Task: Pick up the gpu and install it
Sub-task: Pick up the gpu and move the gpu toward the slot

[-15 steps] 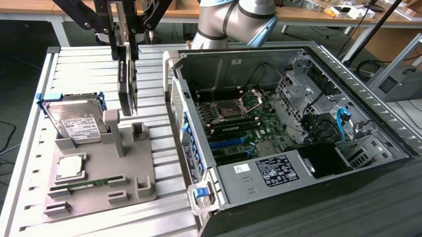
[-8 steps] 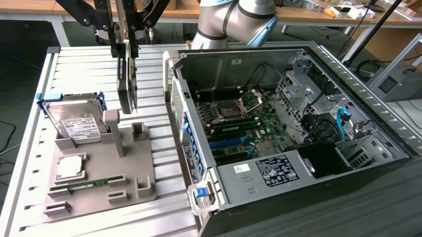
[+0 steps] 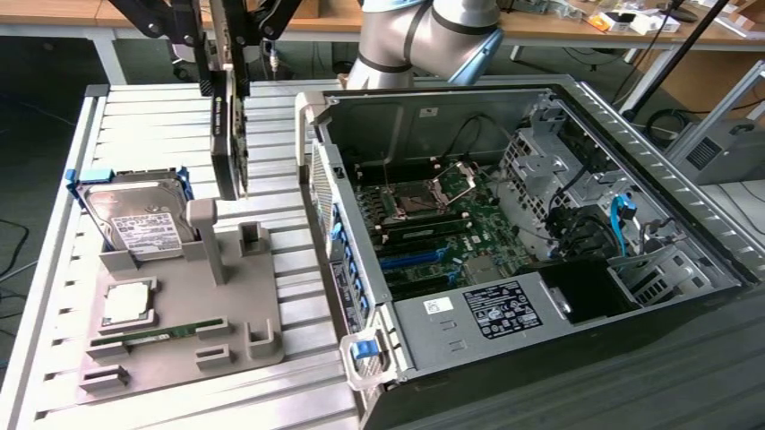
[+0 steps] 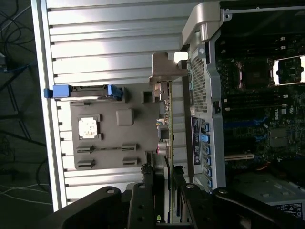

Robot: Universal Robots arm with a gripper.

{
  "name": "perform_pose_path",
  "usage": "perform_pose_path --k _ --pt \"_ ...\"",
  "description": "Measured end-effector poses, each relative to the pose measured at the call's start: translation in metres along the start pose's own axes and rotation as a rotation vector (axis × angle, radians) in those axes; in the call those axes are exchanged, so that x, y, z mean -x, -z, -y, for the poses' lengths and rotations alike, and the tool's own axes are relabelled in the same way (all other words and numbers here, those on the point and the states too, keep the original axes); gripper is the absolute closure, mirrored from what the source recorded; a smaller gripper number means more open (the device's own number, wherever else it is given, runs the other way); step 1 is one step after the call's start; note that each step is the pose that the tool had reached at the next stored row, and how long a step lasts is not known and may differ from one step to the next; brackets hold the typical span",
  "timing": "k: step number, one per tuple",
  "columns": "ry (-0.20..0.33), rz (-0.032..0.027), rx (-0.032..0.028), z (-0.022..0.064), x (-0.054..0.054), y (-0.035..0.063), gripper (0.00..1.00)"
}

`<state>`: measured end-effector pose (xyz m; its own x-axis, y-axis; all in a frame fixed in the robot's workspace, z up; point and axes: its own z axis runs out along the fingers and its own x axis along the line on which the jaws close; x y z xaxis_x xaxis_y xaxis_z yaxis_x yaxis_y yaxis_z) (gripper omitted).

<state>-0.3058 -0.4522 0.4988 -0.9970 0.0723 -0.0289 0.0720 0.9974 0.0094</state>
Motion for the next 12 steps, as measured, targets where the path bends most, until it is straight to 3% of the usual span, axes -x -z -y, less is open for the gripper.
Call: perform_pose_path --k 8,12 --pt "0.000 -0.0001 -0.0002 -0.0002 0.0027 -0.0001 0.73" --pt "0.000 0.0003 -0.0049 -0.0006 0.0094 -0.0006 0.73"
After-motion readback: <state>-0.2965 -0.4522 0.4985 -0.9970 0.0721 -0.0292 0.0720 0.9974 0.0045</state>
